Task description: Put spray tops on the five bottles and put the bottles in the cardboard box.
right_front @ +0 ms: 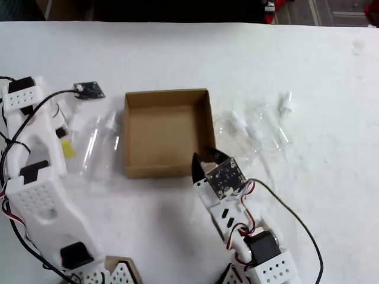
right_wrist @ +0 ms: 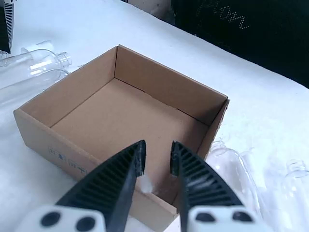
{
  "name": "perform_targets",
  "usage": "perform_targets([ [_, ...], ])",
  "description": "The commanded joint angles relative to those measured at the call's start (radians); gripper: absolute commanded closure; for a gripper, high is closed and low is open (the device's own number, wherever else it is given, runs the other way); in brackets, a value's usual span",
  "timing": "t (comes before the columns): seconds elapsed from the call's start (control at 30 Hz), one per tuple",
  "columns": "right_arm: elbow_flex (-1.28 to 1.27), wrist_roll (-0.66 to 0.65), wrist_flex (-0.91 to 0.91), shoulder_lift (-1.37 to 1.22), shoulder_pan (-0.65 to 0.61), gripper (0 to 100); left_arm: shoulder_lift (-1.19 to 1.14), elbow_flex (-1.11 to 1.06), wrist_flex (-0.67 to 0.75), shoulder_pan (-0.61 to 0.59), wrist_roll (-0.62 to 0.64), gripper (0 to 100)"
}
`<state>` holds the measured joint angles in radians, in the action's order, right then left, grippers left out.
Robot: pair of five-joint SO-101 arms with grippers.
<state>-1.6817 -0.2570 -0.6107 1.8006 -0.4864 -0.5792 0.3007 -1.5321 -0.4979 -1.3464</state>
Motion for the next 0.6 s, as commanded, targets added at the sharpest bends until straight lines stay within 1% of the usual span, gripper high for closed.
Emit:
perform_targets([
  [0.0,-0.009,-0.012,-0.001,0.002,0.005,92.8,0.038,0.005,0.009,0.019,-0.009,82],
  [0.47,-0.009,-0.012,-0.001,0.002,0.005,92.8,-0.013,0.014,0.011,0.019,-0.009,83],
  [0.57,-0.009,-0.012,-0.001,0.002,0.005,92.8,-0.013,0.014,0.011,0.021,-0.014,89],
])
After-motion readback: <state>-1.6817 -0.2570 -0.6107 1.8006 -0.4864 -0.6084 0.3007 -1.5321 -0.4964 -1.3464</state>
